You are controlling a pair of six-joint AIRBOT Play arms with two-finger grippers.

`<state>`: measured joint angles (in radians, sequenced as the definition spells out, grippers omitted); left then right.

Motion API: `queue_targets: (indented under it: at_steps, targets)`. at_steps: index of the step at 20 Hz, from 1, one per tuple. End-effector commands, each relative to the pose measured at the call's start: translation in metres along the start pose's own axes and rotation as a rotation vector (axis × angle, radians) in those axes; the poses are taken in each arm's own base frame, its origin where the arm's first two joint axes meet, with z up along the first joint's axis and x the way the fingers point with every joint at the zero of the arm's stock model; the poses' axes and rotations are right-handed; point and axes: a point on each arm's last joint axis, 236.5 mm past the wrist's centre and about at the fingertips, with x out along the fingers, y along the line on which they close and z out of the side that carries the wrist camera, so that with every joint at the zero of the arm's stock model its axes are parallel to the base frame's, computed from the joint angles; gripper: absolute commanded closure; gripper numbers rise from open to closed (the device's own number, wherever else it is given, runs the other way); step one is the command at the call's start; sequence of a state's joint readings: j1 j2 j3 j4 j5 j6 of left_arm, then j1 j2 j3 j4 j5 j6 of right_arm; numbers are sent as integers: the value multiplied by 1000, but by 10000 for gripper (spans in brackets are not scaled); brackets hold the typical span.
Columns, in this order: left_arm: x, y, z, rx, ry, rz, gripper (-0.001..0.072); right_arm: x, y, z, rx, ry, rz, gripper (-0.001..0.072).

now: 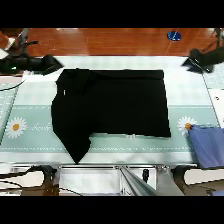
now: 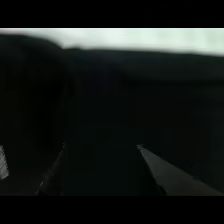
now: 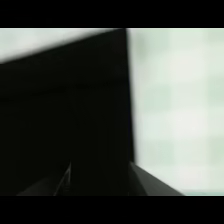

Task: Fold the shirts.

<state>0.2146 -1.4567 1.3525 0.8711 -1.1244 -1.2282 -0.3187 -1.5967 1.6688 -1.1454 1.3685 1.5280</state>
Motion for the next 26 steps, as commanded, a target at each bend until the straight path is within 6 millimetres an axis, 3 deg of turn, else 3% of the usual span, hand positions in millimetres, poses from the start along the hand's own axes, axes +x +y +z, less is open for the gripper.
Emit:
queue_targets:
  at_steps: [1,3,4,6,8,10,13,21,22,24,26]
  targets:
    - [-61,76,-67,-186,160,104,198,-33,-61,-43,51,35,-124,299]
    - [-76,103,-102,-381,91,97,198,-32,-72,-67,126,-45,-86,299]
    - [-74,111,-132,-463,99,89,198,-24,-71,-85,129,-75,-59,299]
    - [-61,117,-192,-588,169,64,198,-5,-67,-131,114,-94,-52,299]
    - [-46,114,-230,-671,226,37,198,10,-57,-170,153,-107,-4,299]
    - [-35,107,-248,-709,253,17,199,20,-49,-203,192,-82,35,299]
    - [-26,101,-264,-703,292,12,199,27,-43,-234,208,-20,57,299]
    - [15,86,-274,-562,382,40,202,28,-36,-237,242,-8,89,299]
    - [19,83,-277,-550,395,40,238,28,-41,-234,251,-24,72,300]
    - [20,80,-278,-532,407,35,686,26,-59,-232,301,-40,18,299]
    - [18,77,-278,-496,418,16,692,22,-79,-253,324,34,-49,299]
